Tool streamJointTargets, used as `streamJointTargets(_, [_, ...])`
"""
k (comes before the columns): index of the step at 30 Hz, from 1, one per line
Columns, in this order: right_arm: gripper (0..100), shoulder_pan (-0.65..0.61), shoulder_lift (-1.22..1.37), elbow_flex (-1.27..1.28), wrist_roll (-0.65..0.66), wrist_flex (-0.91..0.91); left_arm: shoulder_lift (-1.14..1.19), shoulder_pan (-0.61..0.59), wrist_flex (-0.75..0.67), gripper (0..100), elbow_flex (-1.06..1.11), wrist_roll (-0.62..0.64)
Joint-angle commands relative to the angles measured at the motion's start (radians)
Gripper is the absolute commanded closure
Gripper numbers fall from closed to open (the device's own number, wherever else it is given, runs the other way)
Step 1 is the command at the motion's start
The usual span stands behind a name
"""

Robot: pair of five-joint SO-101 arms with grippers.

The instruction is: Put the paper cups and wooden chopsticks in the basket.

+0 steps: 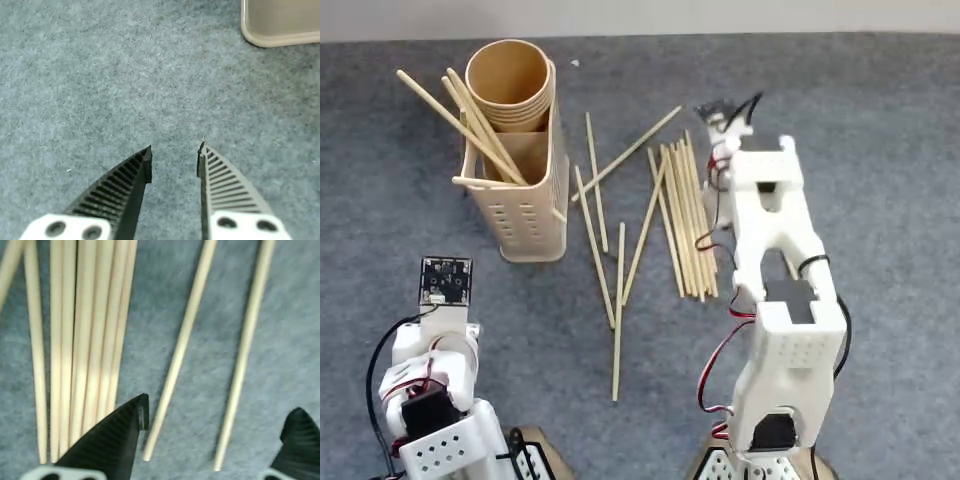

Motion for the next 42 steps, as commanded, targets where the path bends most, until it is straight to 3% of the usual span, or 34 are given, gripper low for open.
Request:
streamJointTargets(1, [58.7,0.031,-0.004,-0.116,0.058,0.016,-0.001,0.012,-0.002,83,-0.005,-0.011])
streamJointTargets(7, [58.7,0.061,0.157,-0.093,0.075,-0.044,-0.001,0.012,-0.002,83,-0.005,-0.011])
streamJointTargets(14, [58.7,0.01,0.242,-0.093,0.072,-0.056,-0.001,0.012,-0.002,83,-0.005,-0.011])
streamJointTargets(23, [58.7,-0.008,0.082,-0.096,0.003,-0.007,-0.001,0.012,-0.002,83,-0.005,-0.011])
streamJointTargets(36, [59.0,-0.012,0.142,-0.079,0.003,-0.079,-0.001,0.012,-0.002,83,-0.005,-0.011])
streamJointTargets(39, [68.2,0.024,0.262,-0.087,0.009,-0.091,-0.001,0.012,0.0,83,-0.005,-0.011])
streamJointTargets(42, [88.5,0.054,0.369,-0.113,0.009,-0.088,-0.001,0.012,0.0,83,-0.005,-0.011])
